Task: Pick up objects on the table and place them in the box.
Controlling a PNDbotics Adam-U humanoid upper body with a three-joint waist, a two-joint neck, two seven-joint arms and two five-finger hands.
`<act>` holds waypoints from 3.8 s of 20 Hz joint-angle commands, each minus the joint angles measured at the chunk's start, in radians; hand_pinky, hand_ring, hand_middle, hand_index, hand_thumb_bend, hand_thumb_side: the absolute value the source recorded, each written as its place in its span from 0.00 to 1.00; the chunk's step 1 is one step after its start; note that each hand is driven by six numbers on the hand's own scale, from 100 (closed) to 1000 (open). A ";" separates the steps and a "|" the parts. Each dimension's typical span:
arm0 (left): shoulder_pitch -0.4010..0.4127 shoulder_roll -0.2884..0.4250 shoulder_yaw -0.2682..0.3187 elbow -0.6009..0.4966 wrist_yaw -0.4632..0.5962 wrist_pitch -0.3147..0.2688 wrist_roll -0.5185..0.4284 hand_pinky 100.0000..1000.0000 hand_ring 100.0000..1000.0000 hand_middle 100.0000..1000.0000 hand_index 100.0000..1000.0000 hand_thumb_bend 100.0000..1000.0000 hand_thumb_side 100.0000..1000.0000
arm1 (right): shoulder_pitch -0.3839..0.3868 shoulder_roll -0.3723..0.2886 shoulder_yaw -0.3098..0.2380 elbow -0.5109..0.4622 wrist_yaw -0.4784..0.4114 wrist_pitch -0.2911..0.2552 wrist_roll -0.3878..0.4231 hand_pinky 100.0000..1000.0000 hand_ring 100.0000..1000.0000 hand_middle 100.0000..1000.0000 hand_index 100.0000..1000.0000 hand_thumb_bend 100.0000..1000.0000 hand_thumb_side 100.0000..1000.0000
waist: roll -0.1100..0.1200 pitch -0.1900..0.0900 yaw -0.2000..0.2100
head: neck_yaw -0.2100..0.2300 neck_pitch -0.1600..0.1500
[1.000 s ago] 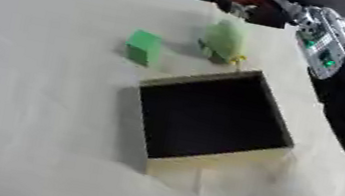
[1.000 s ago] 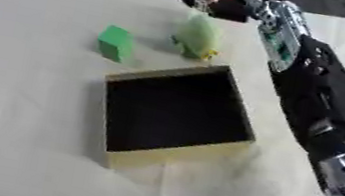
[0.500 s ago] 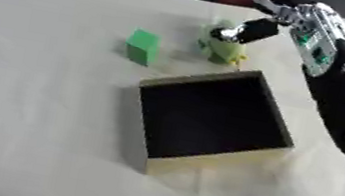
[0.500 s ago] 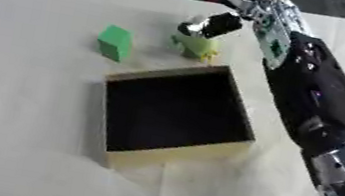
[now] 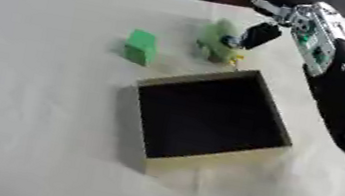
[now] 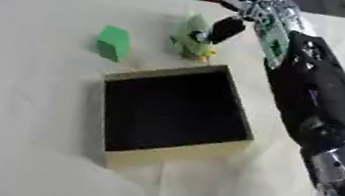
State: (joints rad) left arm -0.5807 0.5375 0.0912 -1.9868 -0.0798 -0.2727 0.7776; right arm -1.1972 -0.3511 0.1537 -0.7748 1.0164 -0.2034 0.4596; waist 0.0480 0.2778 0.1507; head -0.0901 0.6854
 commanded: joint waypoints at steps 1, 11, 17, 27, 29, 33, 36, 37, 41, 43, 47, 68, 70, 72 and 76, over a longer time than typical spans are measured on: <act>-0.019 0.017 0.013 -0.013 0.001 -0.002 0.007 0.78 0.75 0.79 0.98 0.14 1.00 | -0.026 -0.005 -0.009 0.000 0.013 0.006 0.008 0.90 0.93 0.87 1.00 0.31 0.38 | 0.002 -0.016 0.004 | -0.003 -0.003; -0.027 0.016 0.013 -0.013 0.000 -0.003 0.014 0.78 0.74 0.79 0.98 0.14 1.00 | -0.020 -0.004 -0.015 0.015 0.030 0.015 0.004 0.90 0.92 0.84 1.00 0.30 0.39 | -0.001 0.009 0.014 | -0.009 -0.013; -0.031 0.014 0.012 -0.013 0.000 -0.003 0.017 0.78 0.74 0.78 0.98 0.14 1.00 | -0.017 -0.009 -0.016 0.018 0.049 0.021 -0.018 0.87 0.89 0.77 1.00 0.25 0.38 | -0.003 0.030 0.022 | -0.014 -0.022; -0.037 0.012 0.012 -0.013 0.000 -0.004 0.019 0.78 0.74 0.78 0.98 0.14 1.00 | -0.017 -0.007 -0.014 0.016 0.058 0.017 -0.075 0.80 0.78 0.62 0.94 0.01 0.31 | -0.006 0.042 0.026 | -0.017 -0.024; -0.036 0.012 0.012 -0.013 0.000 -0.004 0.020 0.78 0.74 0.78 0.98 0.14 1.00 | -0.018 -0.004 -0.015 0.013 0.037 0.017 -0.084 0.79 0.78 0.61 0.93 0.00 0.31 | -0.006 0.040 0.025 | -0.016 -0.022; -0.036 0.013 0.013 -0.013 0.000 -0.005 0.020 0.78 0.74 0.78 0.98 0.14 1.00 | -0.025 -0.008 -0.006 0.000 -0.007 0.030 -0.087 0.77 0.73 0.50 0.82 0.00 0.31 | -0.007 0.032 0.022 | -0.015 -0.020; -0.036 0.013 0.014 -0.013 -0.001 -0.005 0.019 0.78 0.74 0.78 0.98 0.14 1.00 | -0.026 -0.009 0.000 -0.010 -0.021 0.049 -0.102 0.75 0.70 0.42 0.73 0.00 0.29 | -0.007 0.027 0.022 | -0.016 -0.023; -0.036 0.012 0.014 -0.013 -0.001 -0.006 0.019 0.78 0.74 0.78 0.98 0.14 1.00 | -0.025 -0.010 0.001 -0.012 -0.024 0.054 -0.108 0.74 0.68 0.40 0.70 0.00 0.30 | -0.007 0.025 0.022 | -0.016 -0.023; -0.036 0.014 0.015 -0.013 -0.001 -0.006 0.019 0.78 0.74 0.78 0.98 0.14 1.00 | -0.024 -0.019 0.014 -0.028 -0.033 0.064 -0.130 0.73 0.67 0.37 0.67 0.00 0.25 | -0.008 0.018 0.021 | -0.013 -0.021; -0.036 0.015 0.015 -0.013 -0.001 -0.006 0.018 0.78 0.74 0.78 0.98 0.14 1.00 | -0.027 -0.023 0.024 -0.040 -0.039 0.063 -0.128 0.73 0.66 0.37 0.68 0.00 0.26 | -0.009 0.013 0.019 | -0.013 -0.017; -0.032 0.019 0.015 -0.013 -0.001 -0.005 0.015 0.78 0.74 0.78 0.98 0.14 1.00 | -0.032 -0.035 0.051 -0.087 -0.054 0.072 -0.121 0.73 0.66 0.38 0.68 0.00 0.26 | -0.009 -0.007 0.009 | -0.007 -0.004; -0.009 0.031 0.016 -0.013 -0.005 -0.002 0.011 0.79 0.75 0.78 0.98 0.13 1.00 | 0.109 -0.280 0.388 -0.579 -0.354 -0.184 -0.191 0.74 0.66 0.40 0.70 0.00 0.29 | -0.003 -0.043 -0.012 | 0.016 0.008; -0.009 0.031 0.016 -0.013 -0.005 -0.002 0.011 0.79 0.75 0.78 0.98 0.13 1.00 | 0.130 -0.314 0.399 -0.628 -0.384 -0.207 -0.205 0.74 0.66 0.40 0.70 0.00 0.29 | 0.000 -0.041 -0.014 | 0.017 0.009; -0.008 0.031 0.015 -0.013 -0.006 -0.002 0.011 0.79 0.75 0.78 0.98 0.13 1.00 | 0.148 -0.343 0.413 -0.679 -0.415 -0.218 -0.208 0.74 0.66 0.40 0.70 0.00 0.29 | 0.004 -0.038 -0.015 | 0.017 0.011; -0.006 0.030 0.015 -0.013 -0.008 -0.001 0.010 0.79 0.74 0.78 0.98 0.13 1.00 | 0.184 -0.392 0.426 -0.781 -0.478 -0.205 -0.201 0.74 0.66 0.40 0.70 0.00 0.30 | 0.012 -0.029 -0.017 | 0.019 0.013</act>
State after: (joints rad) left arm -0.5789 0.5322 0.0964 -1.9868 -0.0821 -0.2757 0.7884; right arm -0.9991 -0.7045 0.5861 -1.5108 0.5630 -0.4098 0.2587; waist 0.0595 0.2657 0.1333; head -0.0732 0.6935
